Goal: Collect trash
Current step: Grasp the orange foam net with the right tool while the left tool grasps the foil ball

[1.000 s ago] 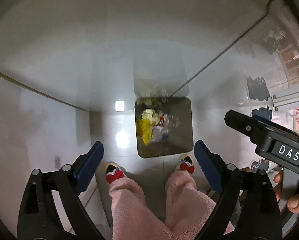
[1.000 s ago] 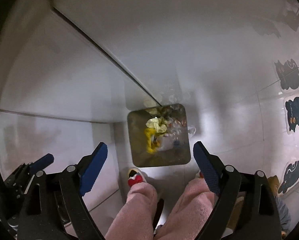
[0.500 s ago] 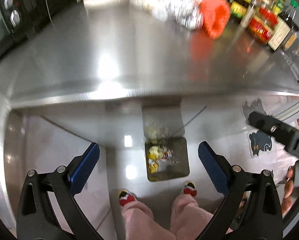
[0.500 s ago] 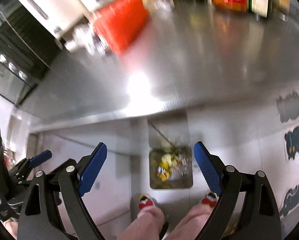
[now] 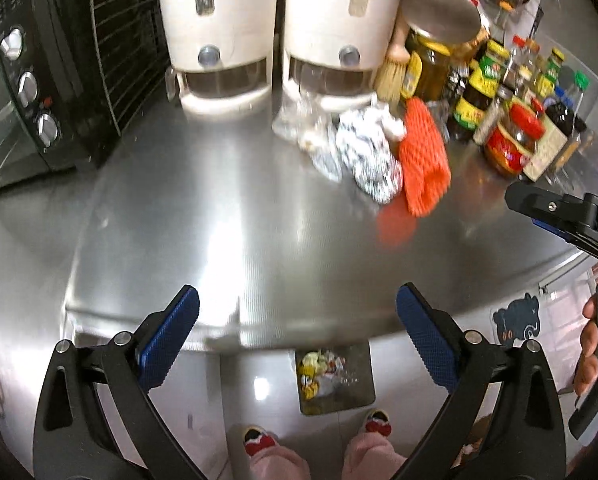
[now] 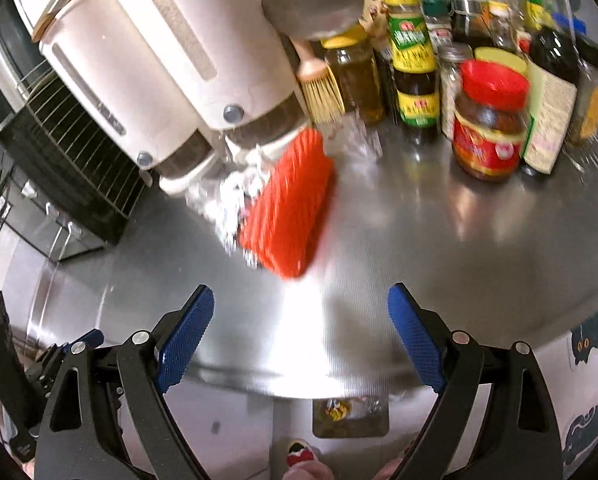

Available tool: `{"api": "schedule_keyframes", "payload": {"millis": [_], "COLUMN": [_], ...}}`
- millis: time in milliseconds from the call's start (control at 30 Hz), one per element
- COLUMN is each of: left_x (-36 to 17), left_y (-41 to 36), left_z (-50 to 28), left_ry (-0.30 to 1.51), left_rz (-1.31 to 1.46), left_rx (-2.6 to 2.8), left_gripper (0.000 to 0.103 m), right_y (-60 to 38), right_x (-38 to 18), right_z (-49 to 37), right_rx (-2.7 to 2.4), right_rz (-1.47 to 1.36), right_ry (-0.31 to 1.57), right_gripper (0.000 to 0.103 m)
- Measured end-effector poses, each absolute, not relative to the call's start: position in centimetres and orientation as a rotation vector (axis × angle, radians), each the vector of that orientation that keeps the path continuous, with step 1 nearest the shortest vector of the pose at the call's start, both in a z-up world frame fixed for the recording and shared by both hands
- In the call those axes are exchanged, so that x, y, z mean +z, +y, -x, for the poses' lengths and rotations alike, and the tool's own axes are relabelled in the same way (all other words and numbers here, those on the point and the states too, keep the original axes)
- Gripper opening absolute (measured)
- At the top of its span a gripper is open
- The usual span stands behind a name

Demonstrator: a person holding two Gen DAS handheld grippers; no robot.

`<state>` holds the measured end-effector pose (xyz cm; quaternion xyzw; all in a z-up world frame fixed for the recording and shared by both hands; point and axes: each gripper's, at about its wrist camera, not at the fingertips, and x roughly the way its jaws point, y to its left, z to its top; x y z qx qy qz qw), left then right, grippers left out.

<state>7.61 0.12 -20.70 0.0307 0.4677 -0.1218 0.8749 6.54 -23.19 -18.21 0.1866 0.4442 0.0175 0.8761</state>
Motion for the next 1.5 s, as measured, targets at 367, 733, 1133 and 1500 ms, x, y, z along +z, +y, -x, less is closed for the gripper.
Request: {"api": "schedule_keyframes", "payload": {"millis": [367, 733, 1133, 1500], "left_x": [-19.5, -21.0, -24.8, -27.2], "left_y": [-1.6, -4.0, -7.9, -11.0], "left_z": [-12.8, -16.1, -18.7, -20.1], "left_ry": [0.933, 0.965, 1.071, 1.109], "left_rz": [-0.08, -0.088, -0.064, -0.084], "left_rx": [-0.312, -0.382, -0.456, -0.464], "left_gripper": [0.091, 0.088, 0.071, 0.066], "right_y": [-22.7, -23.2, -28.2, -31.7], "right_x": [-18.9, -23.2, -22.8, -21.6], "right_z": [-13.7, -17.5, -15.3, -13.9], "right_rx": [0.049, 0.056, -0.028, -0.064], "right_rz": [-0.398, -0.45, -0.4, -0.408], "right_ry": [0.983, 1.113, 1.11, 1.081], "right_gripper": [0.078, 0.037, 0.013, 0.013]}}
